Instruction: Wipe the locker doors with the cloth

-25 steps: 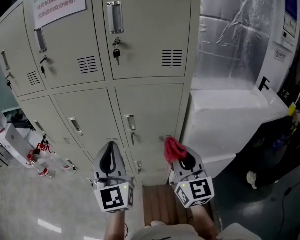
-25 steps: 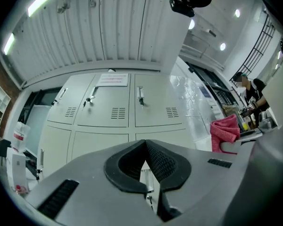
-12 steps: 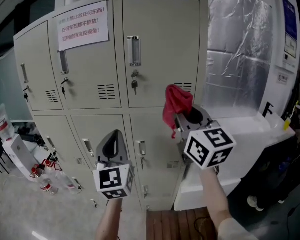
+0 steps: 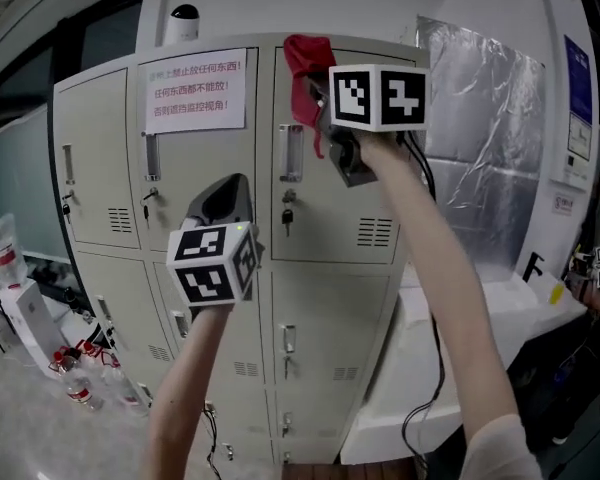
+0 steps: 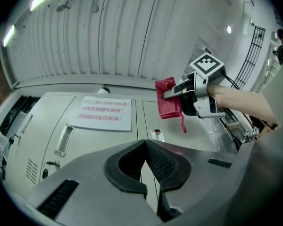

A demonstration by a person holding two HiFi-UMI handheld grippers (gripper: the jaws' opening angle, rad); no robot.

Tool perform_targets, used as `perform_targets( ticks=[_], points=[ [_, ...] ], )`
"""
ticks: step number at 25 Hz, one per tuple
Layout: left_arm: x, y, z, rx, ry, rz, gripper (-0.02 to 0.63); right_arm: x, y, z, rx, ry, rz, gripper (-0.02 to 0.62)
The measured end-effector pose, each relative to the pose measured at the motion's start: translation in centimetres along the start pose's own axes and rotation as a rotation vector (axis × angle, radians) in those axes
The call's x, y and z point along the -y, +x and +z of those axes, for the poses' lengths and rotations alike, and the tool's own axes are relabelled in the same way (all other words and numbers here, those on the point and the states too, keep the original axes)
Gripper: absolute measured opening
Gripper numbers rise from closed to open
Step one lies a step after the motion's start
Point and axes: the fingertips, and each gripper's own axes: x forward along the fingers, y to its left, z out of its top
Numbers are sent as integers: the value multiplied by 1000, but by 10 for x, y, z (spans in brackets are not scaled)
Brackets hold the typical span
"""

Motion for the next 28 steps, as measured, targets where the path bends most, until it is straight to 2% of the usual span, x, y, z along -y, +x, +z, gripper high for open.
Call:
perform_targets(
  ticks=[5,11,20,28],
  points=[
    [-15,49,48,23,-34,-11,17,-2,45,23,-14,-3,19,26],
    [-20,78,87,59,-14,-2,15,3,76,21,-36,8,-1,26],
    [-14,92,92,58,-1,-27,15,17,90,12,-74,-31,-54,26],
    [3,102,90,52,6,-55,15,34,78,14,-91,-90,-113,26]
  ],
)
